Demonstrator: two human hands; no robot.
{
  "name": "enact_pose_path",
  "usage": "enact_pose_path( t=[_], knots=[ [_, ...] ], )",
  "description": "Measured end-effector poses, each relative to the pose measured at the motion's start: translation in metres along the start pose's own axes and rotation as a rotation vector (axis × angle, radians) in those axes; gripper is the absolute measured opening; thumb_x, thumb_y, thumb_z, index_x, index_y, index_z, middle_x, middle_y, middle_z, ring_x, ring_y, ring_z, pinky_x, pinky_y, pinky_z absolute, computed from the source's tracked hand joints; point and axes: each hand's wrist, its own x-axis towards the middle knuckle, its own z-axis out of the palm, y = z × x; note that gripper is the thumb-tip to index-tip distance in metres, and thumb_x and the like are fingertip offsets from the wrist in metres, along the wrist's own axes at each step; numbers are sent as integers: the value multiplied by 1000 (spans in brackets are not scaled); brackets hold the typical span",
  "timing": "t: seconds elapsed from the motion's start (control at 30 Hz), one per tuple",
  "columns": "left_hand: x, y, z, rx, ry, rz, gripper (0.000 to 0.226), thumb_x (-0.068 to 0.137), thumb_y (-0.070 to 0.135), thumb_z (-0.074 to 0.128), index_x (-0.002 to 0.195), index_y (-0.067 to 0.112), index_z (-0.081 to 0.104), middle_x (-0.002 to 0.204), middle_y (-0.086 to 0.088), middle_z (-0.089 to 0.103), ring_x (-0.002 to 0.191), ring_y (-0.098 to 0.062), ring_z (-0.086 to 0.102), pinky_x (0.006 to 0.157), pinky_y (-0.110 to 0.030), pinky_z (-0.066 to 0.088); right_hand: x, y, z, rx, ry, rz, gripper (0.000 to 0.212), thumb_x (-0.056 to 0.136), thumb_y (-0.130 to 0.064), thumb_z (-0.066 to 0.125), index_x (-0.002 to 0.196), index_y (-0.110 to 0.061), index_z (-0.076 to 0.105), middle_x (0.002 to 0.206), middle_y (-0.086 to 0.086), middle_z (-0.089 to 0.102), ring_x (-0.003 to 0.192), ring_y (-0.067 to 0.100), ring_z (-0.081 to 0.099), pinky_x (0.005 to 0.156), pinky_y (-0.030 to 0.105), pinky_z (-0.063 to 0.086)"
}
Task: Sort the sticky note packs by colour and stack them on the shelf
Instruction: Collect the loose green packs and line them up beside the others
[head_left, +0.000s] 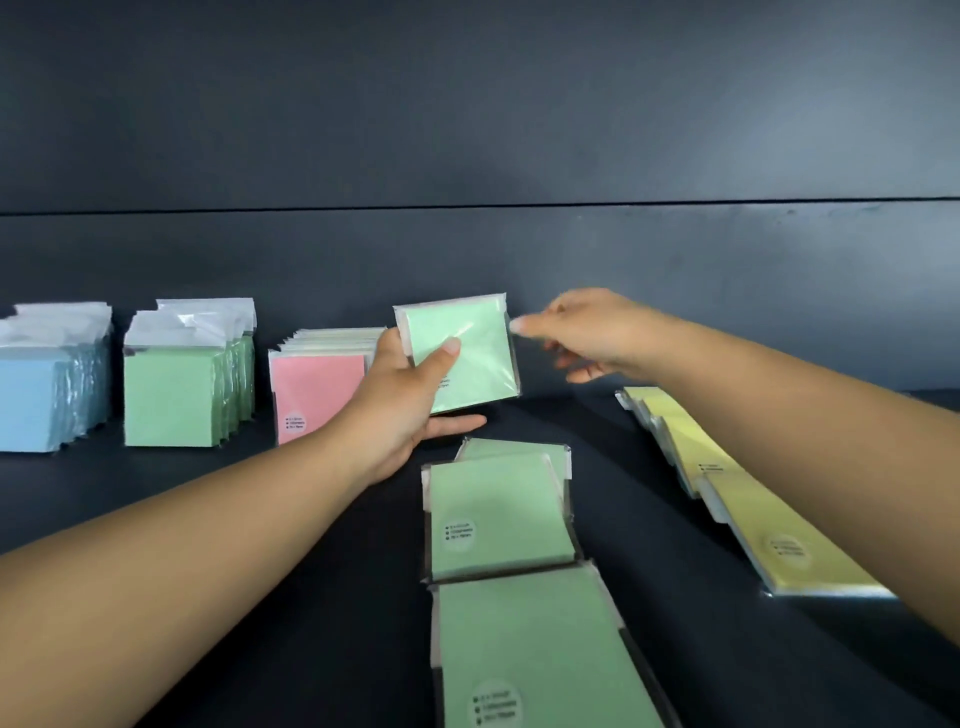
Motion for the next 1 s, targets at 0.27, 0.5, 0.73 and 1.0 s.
enact_pose_path(
  t=[0.27,0.5,0.73,1.0],
  knots=[
    [-24,-3,-13,108,132,-43,12,96,23,47,102,21,36,101,2,56,85,-15,60,62,-37,54,-25,29,15,-233,-167,308,33,84,-41,62,88,-10,52,77,2,50,65,13,46,57,22,42],
    [-19,-9,4,-30,113,-133,19,97,21,46,114,21,37,107,-2,60,89,-20,63,68,-42,55,-32,26,3,575,-201,471,62,91,-24,54,139,8,29,135,27,43,119,35,51,88,43,44],
    [-12,-13,8,-105,97,-16,21,97,20,44,117,18,37,116,-2,56,90,-13,62,66,-38,56,-16,46,24,768,-84,460,11,89,-7,57,80,-10,52,80,5,55,65,12,53,48,20,52],
    [0,-5,9,-166,155,-22,21,97,22,46,116,22,37,124,1,50,111,-20,54,69,-40,56,-15,44,-9,688,281,221,13,79,-8,70,84,-14,60,80,4,64,67,13,59,60,22,46]
  ],
)
